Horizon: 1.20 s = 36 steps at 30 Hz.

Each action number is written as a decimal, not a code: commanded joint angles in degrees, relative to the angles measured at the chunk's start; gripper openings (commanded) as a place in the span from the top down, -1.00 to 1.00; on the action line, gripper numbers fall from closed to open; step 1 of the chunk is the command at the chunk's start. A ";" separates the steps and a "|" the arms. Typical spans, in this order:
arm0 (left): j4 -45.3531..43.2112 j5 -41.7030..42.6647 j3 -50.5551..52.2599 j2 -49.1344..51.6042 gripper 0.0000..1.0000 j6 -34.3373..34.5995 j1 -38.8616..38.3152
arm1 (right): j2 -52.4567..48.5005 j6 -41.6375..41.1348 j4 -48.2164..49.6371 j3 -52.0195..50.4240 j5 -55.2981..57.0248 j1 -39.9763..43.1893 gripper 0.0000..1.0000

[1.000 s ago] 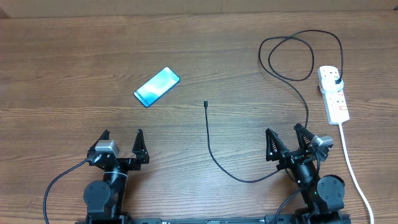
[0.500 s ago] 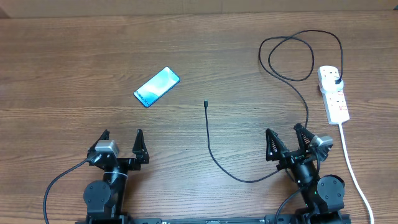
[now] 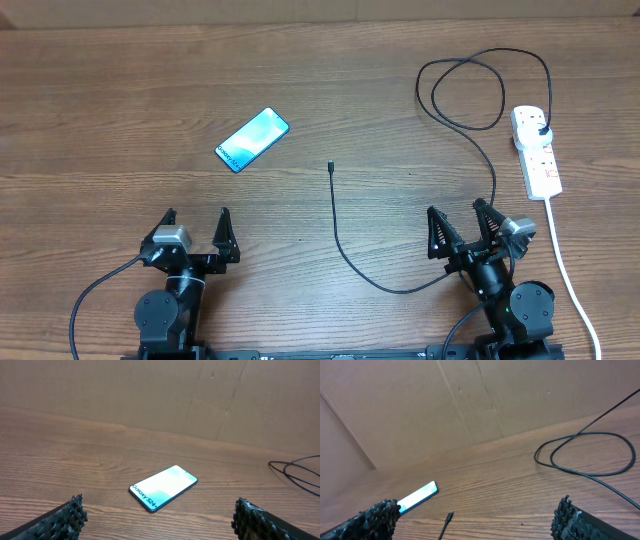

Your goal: Plug charger to phone and switch on socket

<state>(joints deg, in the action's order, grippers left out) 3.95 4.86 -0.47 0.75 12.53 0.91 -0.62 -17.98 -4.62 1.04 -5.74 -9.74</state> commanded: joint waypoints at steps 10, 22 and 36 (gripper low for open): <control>0.24 -0.42 0.20 -0.55 -0.99 0.79 0.61 | 0.46 -0.22 0.24 -0.59 0.11 0.44 -1.00; 0.24 -0.39 0.20 -0.50 -0.99 0.79 0.61 | 0.46 -0.22 0.24 -0.59 0.11 0.44 -1.00; 0.52 10.93 -0.57 -0.39 -0.99 2.99 0.52 | 0.46 -0.22 0.24 -0.59 0.11 0.44 -1.00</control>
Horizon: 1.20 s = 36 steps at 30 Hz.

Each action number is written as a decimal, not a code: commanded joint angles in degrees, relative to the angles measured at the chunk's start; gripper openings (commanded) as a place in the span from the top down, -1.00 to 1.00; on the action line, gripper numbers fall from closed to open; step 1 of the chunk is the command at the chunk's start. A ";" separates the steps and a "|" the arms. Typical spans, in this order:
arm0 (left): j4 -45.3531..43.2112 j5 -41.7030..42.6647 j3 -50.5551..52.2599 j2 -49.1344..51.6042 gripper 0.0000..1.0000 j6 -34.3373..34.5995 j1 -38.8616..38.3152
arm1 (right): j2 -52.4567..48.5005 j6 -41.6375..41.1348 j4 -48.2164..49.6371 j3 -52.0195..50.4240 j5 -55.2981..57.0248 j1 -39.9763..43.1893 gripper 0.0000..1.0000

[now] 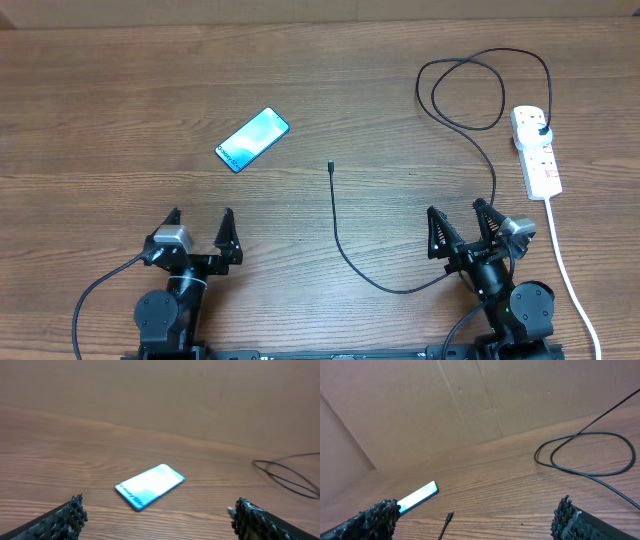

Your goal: Plug charger to phone and switch on socket

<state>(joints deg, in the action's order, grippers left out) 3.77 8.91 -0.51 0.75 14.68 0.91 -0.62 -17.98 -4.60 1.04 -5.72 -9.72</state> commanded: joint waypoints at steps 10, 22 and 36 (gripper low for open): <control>13.60 7.02 -12.41 6.60 -1.00 -0.44 0.52 | 0.46 -0.22 0.22 -0.59 0.09 0.42 -1.00; 26.29 6.95 -36.92 36.52 -1.00 -6.38 0.52 | 0.46 -0.22 0.22 -0.59 0.09 0.42 -1.00; 36.11 3.17 -55.25 58.60 -0.99 -6.75 0.57 | 0.46 -0.22 0.22 -0.59 0.09 0.42 -1.00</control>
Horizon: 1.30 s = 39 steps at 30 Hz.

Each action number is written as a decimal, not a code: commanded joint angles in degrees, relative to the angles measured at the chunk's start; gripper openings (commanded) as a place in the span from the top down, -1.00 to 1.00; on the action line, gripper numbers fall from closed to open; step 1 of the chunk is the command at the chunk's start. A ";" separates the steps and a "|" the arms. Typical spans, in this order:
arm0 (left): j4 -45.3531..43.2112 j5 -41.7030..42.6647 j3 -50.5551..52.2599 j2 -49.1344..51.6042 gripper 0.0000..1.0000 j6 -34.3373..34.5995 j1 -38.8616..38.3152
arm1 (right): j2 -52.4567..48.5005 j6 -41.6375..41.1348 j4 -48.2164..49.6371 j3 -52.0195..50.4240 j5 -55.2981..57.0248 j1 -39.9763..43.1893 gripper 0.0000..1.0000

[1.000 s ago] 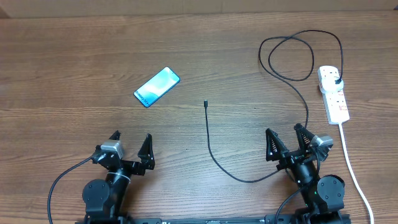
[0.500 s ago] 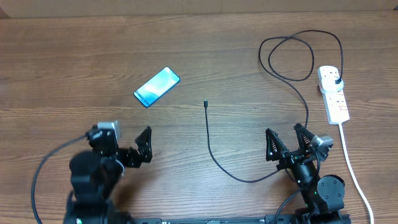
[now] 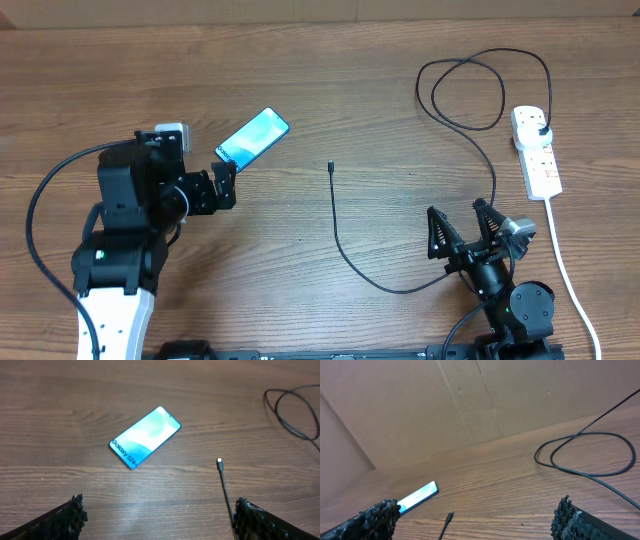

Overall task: Plug charger to phone and switch on socket
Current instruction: 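Move the left gripper over the Galaxy S24+ phone and lower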

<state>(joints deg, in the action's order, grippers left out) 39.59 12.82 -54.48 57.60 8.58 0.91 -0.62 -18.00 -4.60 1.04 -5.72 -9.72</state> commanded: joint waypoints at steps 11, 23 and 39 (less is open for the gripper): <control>1.95 -0.72 -1.29 5.73 -1.00 -0.96 0.57 | 0.46 -0.20 0.22 -0.59 0.09 0.42 -1.00; 1.79 3.76 -1.29 6.27 -1.00 -10.86 0.52 | 0.46 -0.20 0.22 -0.59 0.09 0.42 -1.00; 3.76 -6.73 -6.32 14.78 -0.99 -16.76 -4.59 | 0.46 -0.20 0.22 -0.59 0.09 0.42 -1.00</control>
<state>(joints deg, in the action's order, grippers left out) 43.05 10.66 -57.32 70.89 -4.82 -2.52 -0.62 -17.98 -4.58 1.04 -5.72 -9.72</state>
